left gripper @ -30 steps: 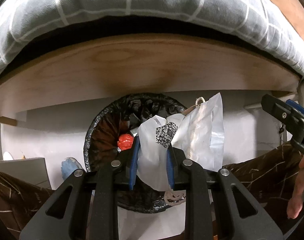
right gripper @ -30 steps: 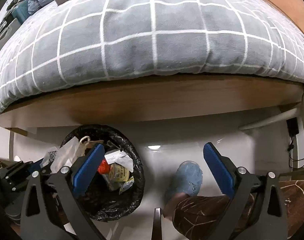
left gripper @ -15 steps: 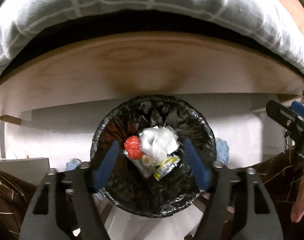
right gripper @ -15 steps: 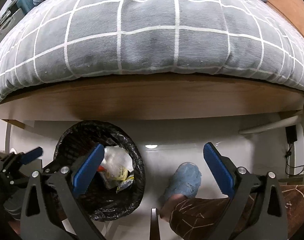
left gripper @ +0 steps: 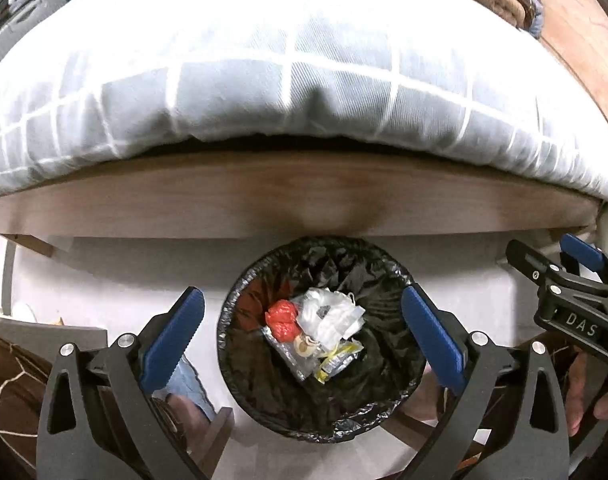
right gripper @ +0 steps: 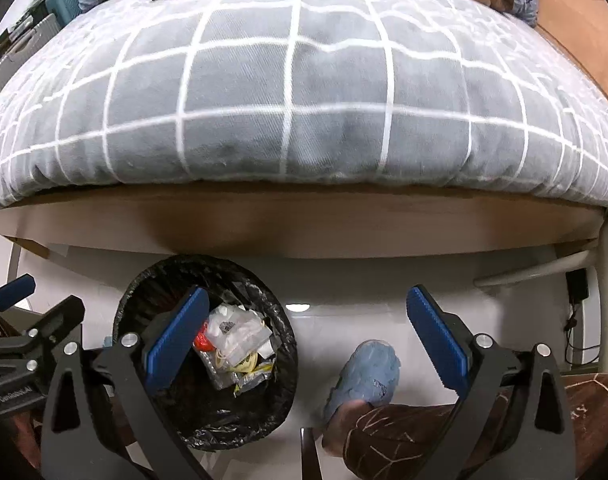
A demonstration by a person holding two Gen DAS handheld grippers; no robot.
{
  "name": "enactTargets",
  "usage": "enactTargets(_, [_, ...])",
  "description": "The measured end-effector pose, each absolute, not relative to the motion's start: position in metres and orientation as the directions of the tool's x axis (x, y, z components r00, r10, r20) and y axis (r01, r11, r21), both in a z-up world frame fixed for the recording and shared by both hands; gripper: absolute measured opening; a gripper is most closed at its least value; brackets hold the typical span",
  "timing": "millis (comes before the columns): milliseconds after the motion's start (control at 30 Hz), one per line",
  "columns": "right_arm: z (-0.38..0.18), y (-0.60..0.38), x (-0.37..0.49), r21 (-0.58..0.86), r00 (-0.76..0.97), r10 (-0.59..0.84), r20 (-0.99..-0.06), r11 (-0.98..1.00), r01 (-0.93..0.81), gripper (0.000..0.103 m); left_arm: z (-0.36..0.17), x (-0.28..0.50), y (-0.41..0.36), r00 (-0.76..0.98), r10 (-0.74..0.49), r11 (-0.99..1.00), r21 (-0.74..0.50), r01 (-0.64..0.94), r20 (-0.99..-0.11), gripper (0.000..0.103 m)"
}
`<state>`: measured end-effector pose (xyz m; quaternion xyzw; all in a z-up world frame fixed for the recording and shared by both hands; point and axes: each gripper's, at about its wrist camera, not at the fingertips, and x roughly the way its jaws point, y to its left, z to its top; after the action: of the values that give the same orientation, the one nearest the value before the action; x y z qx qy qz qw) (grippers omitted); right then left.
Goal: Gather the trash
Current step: 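Raise both tools over the bed and move the left tool toward the brown cookie box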
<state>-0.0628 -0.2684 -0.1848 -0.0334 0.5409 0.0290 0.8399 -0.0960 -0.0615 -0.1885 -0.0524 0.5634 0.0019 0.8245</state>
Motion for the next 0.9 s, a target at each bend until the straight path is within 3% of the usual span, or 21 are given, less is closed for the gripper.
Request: enactTargets(900, [-0.057,-0.252,-0.054,0.048,0.660,0.105,-0.744,0.993,-0.103,0.095,-0.071,-0.081,-0.041,0.601,-0.054,0.992,-0.112,-0.059,-0.798,0.097])
